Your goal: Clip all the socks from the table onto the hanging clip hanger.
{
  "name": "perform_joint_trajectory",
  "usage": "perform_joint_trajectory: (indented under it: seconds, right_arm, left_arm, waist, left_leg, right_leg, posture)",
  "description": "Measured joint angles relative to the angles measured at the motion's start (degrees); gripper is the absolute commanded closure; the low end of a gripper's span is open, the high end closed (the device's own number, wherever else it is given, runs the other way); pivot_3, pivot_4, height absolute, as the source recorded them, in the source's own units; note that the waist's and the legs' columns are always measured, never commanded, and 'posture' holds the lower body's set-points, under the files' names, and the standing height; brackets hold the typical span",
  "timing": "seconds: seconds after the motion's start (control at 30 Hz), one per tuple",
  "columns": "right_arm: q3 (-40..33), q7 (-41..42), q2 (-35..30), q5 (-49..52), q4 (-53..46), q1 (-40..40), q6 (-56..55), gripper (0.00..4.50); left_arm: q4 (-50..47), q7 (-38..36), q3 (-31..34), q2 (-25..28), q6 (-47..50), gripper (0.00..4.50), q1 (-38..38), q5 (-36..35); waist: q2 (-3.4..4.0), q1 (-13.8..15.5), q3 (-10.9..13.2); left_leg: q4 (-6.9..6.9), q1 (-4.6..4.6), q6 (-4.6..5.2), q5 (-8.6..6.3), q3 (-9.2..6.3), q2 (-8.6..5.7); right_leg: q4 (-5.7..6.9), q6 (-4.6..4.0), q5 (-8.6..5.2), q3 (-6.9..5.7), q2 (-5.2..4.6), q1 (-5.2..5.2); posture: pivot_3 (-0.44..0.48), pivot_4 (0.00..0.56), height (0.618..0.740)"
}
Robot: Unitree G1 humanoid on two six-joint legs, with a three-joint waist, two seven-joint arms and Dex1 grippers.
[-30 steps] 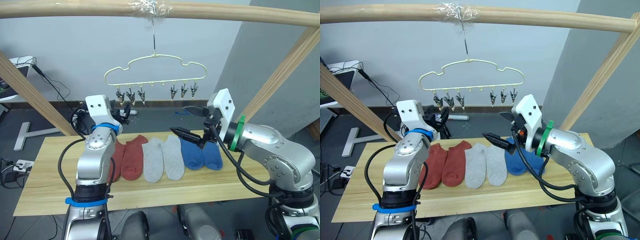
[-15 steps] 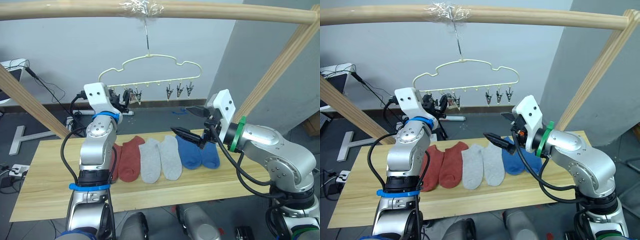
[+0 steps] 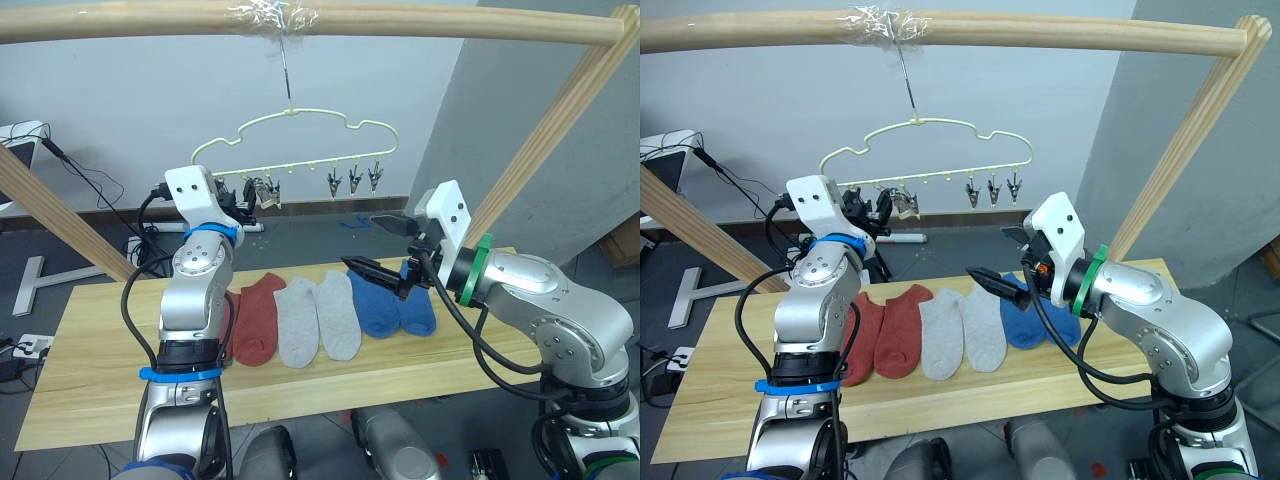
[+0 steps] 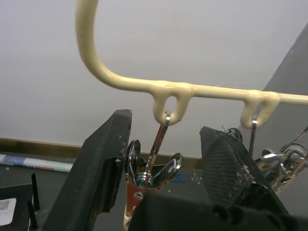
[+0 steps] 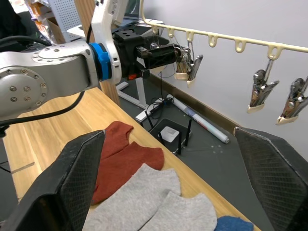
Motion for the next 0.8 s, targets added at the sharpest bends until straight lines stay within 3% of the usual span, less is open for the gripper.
perform_joint_trajectory:
  seconds: [0.07, 0.27, 0.37, 0.8]
  right_arm:
    - [0.0, -0.03, -0.02, 0.14, 0.0, 0.05, 0.0, 0.0]
    - [0.01, -0.08, -0.06, 0.28, 0.0, 0.21, 0.0, 0.0]
    - [0.02, -0.08, -0.15, 0.28, 0.0, 0.28, 0.0, 0.0]
    - [0.0, -1.21, -0.45, 0.29, 0.29, 0.5, 0.81, 0.0]
  left_arm:
    - [0.0, 0.01, 0.02, 0.0, 0.09, 1.93, 0.0, -0.05]
    - [-0.01, 0.1, 0.04, 0.0, 0.67, 3.68, 0.01, -0.09]
    - [-0.01, 0.13, 0.04, 0.0, 1.05, 4.21, 0.01, -0.08]
    - [-1.04, -0.48, 2.31, 0.04, 2.86, 4.26, 0.04, -2.28]
  waist:
    - [0.0, 0.0, 0.0]
    - [0.0, 0.01, 0.0]
    - [0.0, 0.02, 0.0]
    - [0.0, 0.02, 0.0]
  left_leg:
    - [0.0, 0.0, 0.0, 0.0, 0.0, 0.0]
    - [0.0, 0.0, 0.0, 0.0, 0.0, 0.0]
    - [0.0, 0.0, 0.0, 0.0, 0.0, 0.0]
    - [0.0, 0.0, 0.0, 0.0, 0.0, 0.01]
  right_leg:
    - [0.0, 0.0, 0.0, 0.01, 0.0, 0.0]
    - [0.0, 0.0, 0.0, 0.0, 0.0, 0.0]
    - [0.0, 0.0, 0.0, 0.0, 0.0, 0.0]
    - [0.0, 0.0, 0.0, 0.0, 0.0, 0.0]
  posture:
    - [-0.316, 0.201, 0.74]
    - [-0.313, 0.201, 0.74]
    - [-0.314, 0.201, 0.74]
    - [-0.312, 0.202, 0.74]
